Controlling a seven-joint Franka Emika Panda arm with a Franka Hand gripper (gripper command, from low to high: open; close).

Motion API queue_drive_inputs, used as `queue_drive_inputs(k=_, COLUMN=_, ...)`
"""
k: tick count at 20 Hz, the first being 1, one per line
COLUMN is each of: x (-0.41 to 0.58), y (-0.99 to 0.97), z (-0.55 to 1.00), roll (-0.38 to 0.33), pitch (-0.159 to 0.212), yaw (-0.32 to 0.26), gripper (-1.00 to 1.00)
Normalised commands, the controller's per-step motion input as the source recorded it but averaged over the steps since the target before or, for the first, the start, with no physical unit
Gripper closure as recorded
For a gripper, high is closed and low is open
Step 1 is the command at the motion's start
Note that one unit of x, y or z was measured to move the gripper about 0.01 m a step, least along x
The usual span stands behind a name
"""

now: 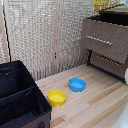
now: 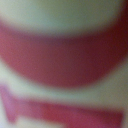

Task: Locate and clasp the grip of the topmost drawer. Steadily and circumspectly yank the drawer open. Discover and seize the nutrition bar using your clamp. Deposit the nutrition bar in the accessible drawer. Unclench the nutrition bar.

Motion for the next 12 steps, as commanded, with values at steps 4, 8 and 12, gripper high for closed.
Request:
queue_drive_inputs(k=4, x=0.064, y=-0.94, z=0.57, roll=0.099, pitch=0.076, yaw=0.000, gripper=1.00)
queue_drive_inputs(k=8, x=0.111, y=-0.93, z=0.34, roll=0.090, pitch=0.068, yaw=0.000, gripper=1.00)
queue_drive_inputs(k=12, x=0.316, y=-0.99, z=0.05, roll=0.044, pitch=0.017, yaw=0.013, gripper=1.00)
